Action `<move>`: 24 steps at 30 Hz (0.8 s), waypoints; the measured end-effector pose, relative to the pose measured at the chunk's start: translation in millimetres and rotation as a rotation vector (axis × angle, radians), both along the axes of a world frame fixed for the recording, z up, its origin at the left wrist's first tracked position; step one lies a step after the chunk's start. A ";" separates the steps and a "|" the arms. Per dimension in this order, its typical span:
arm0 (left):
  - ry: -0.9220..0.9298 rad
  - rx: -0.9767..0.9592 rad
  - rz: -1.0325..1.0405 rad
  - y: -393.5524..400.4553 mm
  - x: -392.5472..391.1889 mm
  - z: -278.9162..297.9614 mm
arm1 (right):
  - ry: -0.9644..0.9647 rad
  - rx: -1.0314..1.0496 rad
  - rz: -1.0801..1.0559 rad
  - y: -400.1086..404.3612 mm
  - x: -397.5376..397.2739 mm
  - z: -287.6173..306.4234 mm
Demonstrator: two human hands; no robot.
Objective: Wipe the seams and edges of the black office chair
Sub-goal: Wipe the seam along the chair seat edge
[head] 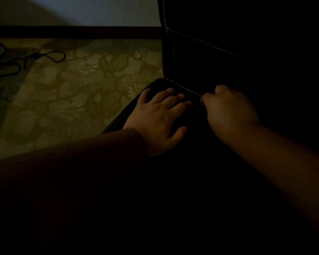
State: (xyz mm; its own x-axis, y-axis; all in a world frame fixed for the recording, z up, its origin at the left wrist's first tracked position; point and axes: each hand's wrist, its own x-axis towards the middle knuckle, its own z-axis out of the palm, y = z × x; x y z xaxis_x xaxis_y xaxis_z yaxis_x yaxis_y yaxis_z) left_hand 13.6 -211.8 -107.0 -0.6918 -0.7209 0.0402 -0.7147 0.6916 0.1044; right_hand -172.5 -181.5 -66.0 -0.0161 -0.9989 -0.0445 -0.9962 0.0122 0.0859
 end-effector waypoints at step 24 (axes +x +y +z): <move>0.062 -0.019 0.085 0.9 0.9 -6.2 | 0.126 0.010 0.040 -14.4 9.9 -1.2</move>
State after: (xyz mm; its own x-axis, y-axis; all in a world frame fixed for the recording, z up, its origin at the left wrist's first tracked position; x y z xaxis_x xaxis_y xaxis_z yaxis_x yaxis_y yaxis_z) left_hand 14.5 -210.9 -113.2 -0.6238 -0.7758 0.0947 -0.7636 0.6308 0.1376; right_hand -162.5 -195.9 -67.2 0.0173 -0.9984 -0.0543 -0.9773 -0.0283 0.2099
